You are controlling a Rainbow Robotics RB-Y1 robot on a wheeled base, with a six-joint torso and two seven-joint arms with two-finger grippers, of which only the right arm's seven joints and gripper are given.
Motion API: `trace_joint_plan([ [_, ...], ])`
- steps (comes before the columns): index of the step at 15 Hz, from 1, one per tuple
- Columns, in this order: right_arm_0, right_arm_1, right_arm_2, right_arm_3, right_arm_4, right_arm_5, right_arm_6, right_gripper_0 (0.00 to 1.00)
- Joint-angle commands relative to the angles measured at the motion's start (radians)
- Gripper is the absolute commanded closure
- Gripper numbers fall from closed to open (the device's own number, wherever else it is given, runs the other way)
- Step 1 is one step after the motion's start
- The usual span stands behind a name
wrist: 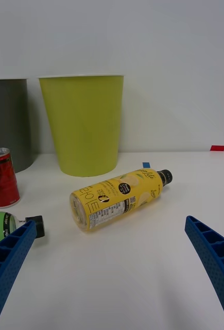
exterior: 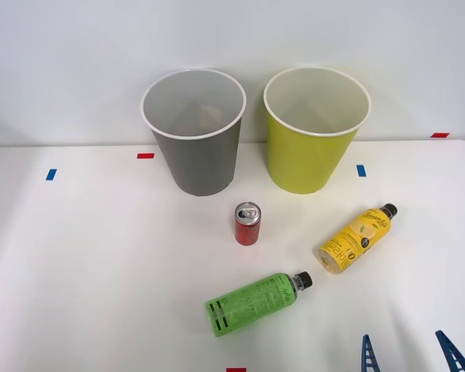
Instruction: Put cans in the gray bin, plastic bottles in the light green bin
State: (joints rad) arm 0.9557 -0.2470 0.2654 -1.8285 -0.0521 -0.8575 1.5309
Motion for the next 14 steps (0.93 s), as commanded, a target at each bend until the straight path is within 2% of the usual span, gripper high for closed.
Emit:
trace_joint_plan([
  [1, 0.000, 0.000, 0.000, 0.000, 0.000, 0.000, 0.000, 0.00],
  [3, -0.032, -0.002, -0.003, 0.046, 0.008, 0.009, 0.003, 0.00],
  [7, -0.048, -0.011, -0.028, 0.006, 0.005, 0.026, 0.008, 0.00],
  [11, -0.051, 0.000, -0.078, -0.192, -0.012, 0.342, 0.002, 0.00],
  [14, -0.069, 0.014, -0.115, -0.382, -0.031, 0.681, -0.009, 0.00],
])
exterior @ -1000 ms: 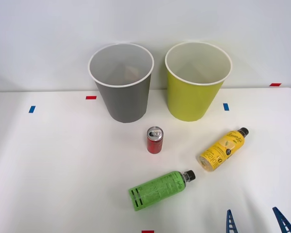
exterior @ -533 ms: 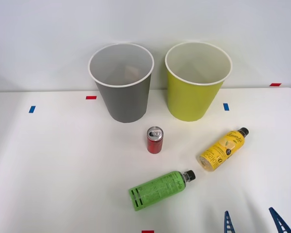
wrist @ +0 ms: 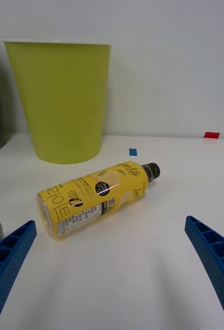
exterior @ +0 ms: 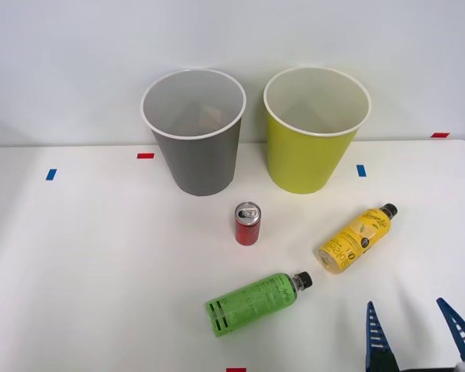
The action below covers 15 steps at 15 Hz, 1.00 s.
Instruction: Put cans in the gray bin, plastic bottles in the light green bin
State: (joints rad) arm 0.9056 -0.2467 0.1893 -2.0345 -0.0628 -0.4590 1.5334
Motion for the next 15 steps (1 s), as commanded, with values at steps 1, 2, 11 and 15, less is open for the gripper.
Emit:
trace_joint_plan([
  [1, -0.039, 0.017, -0.054, -0.234, -0.031, 0.404, -0.019, 0.00],
  [2, -0.060, 0.021, -0.071, -0.289, -0.038, 0.528, -0.041, 0.00],
  [11, -0.464, -0.005, -0.159, -0.415, -0.014, 1.392, -0.590, 0.00],
  [15, -0.605, -0.032, -0.159, -0.414, -0.017, 1.632, -0.851, 0.00],
])
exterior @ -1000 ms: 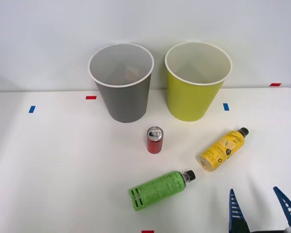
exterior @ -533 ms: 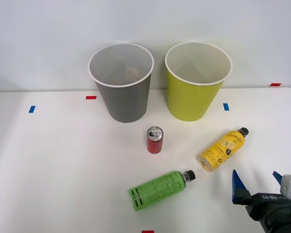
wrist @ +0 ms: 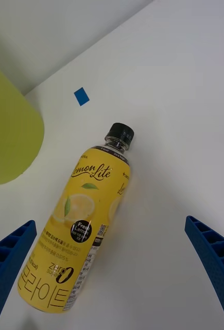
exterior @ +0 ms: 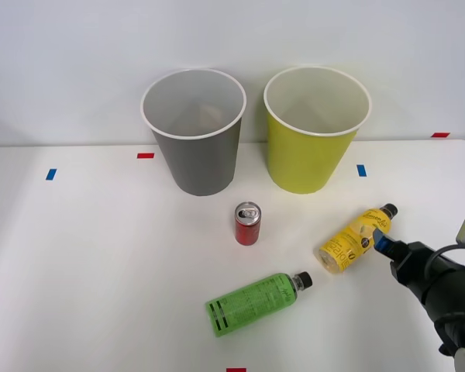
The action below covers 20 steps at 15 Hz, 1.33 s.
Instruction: Put cans in the gray bin, plastic bottles in the light green bin
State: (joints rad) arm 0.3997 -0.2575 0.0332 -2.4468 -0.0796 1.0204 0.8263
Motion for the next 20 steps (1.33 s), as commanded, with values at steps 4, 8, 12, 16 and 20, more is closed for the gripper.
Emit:
trace_joint_plan([
  [4, -0.228, -0.062, -0.002, 0.006, -0.042, 0.377, -0.348, 0.00],
  [8, -0.397, -0.131, 0.036, 0.158, -0.098, 0.469, -0.478, 0.00],
  [12, -0.538, -0.152, 0.086, 0.338, -0.100, 0.469, -0.500, 0.00],
  [16, -0.654, -0.160, 0.117, 0.486, -0.101, 0.529, -0.515, 0.00],
  [20, -0.687, -0.158, 0.119, 0.489, -0.135, 0.601, -0.538, 0.00],
])
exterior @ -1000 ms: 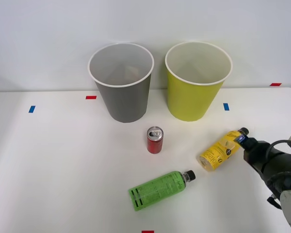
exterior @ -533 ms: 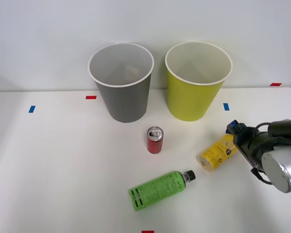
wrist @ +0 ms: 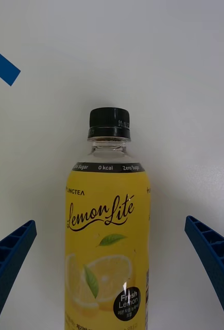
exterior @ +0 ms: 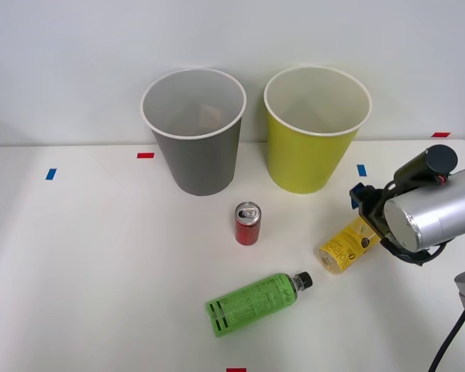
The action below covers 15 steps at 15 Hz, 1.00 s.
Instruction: Put cans in the gray bin, plastic bottles in the light green bin
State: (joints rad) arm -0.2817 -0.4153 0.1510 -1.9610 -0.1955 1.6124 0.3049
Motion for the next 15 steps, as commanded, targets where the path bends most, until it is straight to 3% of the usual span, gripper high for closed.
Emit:
trace_joint_plan([
  [1, -0.007, 0.000, 0.001, 0.004, -0.024, 0.009, -0.026, 0.00],
  [9, -0.019, -0.023, 0.001, 0.013, -0.059, 0.009, -0.044, 0.00],
  [12, -0.099, 0.001, 0.016, 0.152, -0.044, 0.009, -0.041, 0.00],
  [15, -0.113, -0.003, 0.016, 0.175, -0.033, 0.011, -0.046, 0.00],
])
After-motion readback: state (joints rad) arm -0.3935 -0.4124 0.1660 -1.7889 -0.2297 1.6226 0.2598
